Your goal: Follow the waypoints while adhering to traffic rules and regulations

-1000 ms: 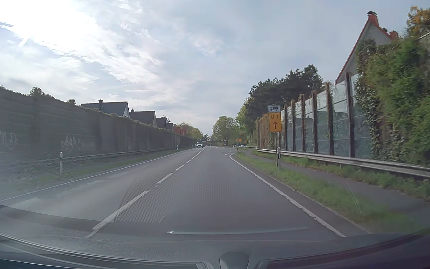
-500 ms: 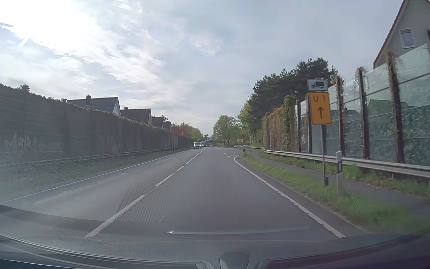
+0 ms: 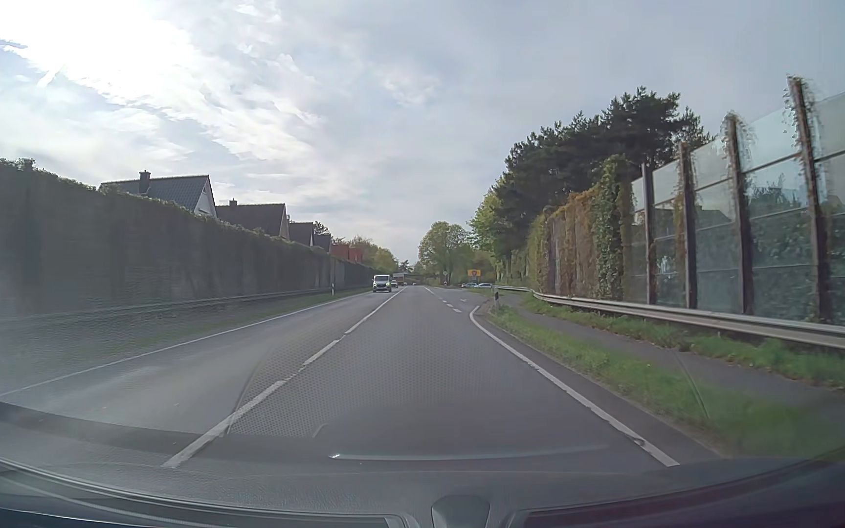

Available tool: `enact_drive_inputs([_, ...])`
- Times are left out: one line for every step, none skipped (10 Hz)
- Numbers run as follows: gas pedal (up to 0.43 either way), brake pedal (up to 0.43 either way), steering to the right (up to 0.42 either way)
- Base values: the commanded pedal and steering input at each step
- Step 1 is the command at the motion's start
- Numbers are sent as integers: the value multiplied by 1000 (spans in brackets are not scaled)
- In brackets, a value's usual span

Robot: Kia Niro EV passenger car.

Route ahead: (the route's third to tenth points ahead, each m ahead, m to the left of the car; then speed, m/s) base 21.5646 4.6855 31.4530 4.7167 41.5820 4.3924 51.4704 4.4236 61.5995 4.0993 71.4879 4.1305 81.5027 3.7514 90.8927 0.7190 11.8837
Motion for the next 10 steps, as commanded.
enact_drive_inputs([0, 12, 0])
enact_drive_inputs([0, 12, 0])
enact_drive_inputs([0, 12, 0])
enact_drive_inputs([0, 12, 0])
enact_drive_inputs([0, 12, 0])
enact_drive_inputs([0, 6, 0])
enact_drive_inputs([0, 0, 2])
enact_drive_inputs([0, 0, 6])
enact_drive_inputs([0, 6, 9])
enact_drive_inputs([0, 6, 11])
